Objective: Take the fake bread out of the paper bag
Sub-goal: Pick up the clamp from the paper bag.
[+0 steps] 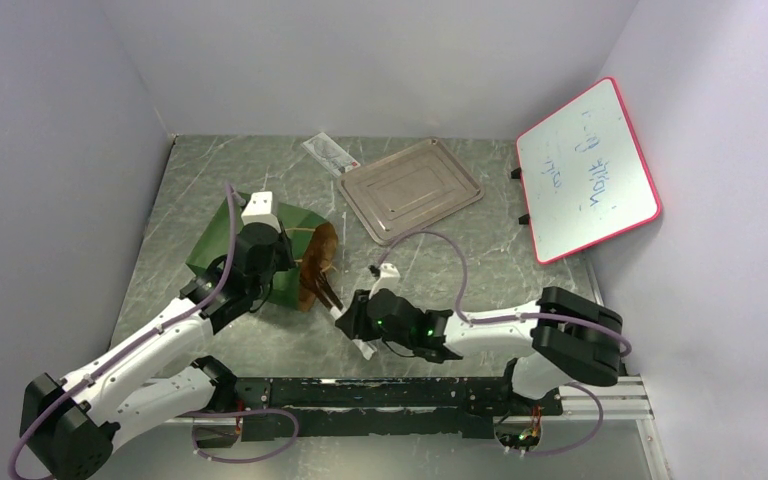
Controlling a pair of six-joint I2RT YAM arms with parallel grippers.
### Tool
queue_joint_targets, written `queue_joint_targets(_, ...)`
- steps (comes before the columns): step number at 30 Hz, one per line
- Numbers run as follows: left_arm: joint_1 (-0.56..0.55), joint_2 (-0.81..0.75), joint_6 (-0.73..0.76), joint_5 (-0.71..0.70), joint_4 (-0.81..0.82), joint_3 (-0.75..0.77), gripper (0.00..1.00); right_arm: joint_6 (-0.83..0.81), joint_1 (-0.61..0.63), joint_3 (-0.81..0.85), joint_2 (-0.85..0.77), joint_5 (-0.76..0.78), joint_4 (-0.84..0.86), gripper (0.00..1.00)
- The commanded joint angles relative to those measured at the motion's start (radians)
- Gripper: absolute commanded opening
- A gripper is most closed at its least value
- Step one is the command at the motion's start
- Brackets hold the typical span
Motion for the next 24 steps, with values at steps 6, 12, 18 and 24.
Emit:
queue_joint_targets(6, -0.021, 0.003, -0.01, -0.029, -0.029, 0.039, 0.07, 0.381, -0.129, -0.15, 0.014, -0.25, 0.318, 0.35)
queue_joint_targets(12, -0.03, 0.005, -0.008, -0.043, -0.043, 0.046, 0.07, 0.518, -0.146, -0.193, 0.124, -0.353, 0.607, 0.35)
queue_joint_targets(18, -0.032, -0.002, -0.003, -0.053, -0.046, 0.04, 0.07, 0.522, -0.138, -0.18, 0.078, -0.378, 0.631, 0.36)
queue_joint_targets(24, -0.033, 0.002, -0.009, -0.043, -0.025, 0.029, 0.07, 0.507, -0.138, -0.133, 0.047, -0.384, 0.551, 0.37)
